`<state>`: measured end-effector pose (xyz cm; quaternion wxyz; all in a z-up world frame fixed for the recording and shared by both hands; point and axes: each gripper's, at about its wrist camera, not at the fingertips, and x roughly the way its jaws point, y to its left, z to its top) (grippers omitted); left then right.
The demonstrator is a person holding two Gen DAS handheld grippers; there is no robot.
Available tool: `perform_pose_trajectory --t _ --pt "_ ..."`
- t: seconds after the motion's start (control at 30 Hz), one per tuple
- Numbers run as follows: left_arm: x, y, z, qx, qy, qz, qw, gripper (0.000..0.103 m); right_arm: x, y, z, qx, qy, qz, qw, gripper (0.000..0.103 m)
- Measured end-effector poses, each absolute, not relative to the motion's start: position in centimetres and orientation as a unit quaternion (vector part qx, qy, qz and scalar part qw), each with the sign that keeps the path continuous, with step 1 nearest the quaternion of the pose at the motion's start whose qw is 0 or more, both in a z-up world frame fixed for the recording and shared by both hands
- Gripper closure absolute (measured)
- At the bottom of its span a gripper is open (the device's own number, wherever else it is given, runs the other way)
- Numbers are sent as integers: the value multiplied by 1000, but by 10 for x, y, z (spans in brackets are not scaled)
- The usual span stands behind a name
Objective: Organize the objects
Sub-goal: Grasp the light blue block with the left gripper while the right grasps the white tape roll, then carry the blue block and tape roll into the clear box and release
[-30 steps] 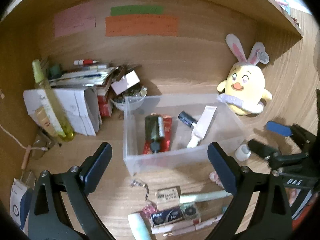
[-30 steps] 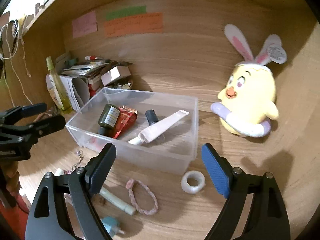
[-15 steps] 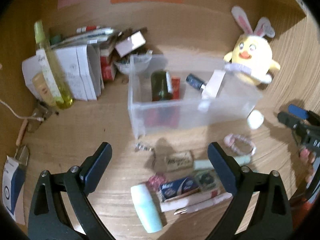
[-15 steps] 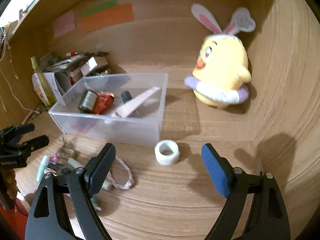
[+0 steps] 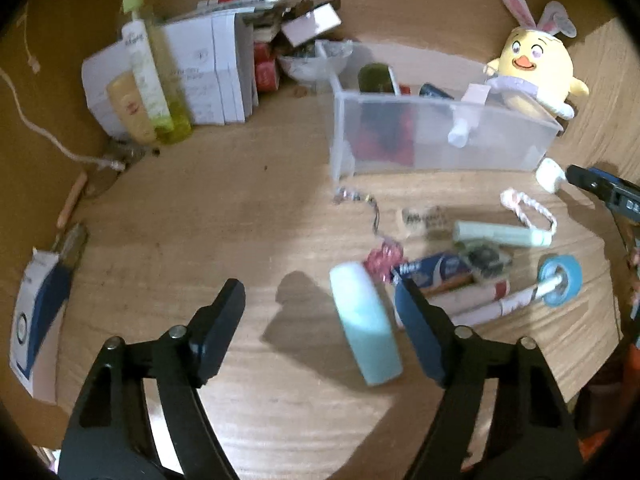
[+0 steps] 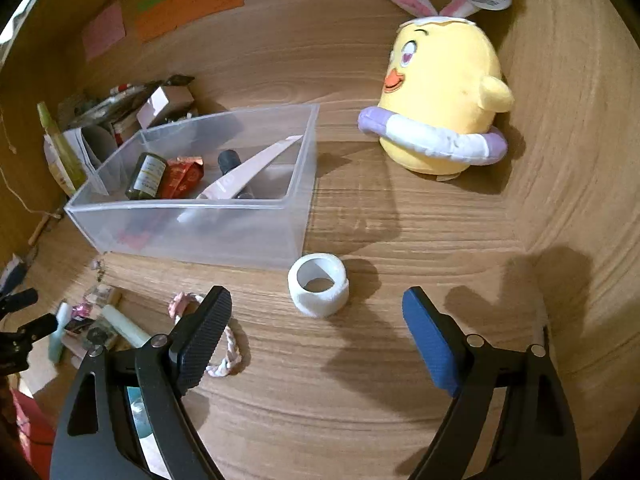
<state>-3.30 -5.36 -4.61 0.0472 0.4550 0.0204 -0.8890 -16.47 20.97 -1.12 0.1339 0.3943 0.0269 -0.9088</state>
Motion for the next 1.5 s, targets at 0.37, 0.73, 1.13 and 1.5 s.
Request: perform_pose_trajectory --t 0.37,0.73,1.13,1.5 --pt "-31 -48 -61 467 19 -884 33 42 -178 205 -21 416 30 -898 139 37" --pt "-32 -53 -61 456 23 -889 32 71 -195 204 -36 439 28 -887 144 61" --pt "-39 -65 -57 451 45 -890 43 79 -190 203 -31 417 33 -895 153 67" --pt "-55 -75 -19 407 62 -910 45 79 -164 187 4 366 34 -910 193 67"
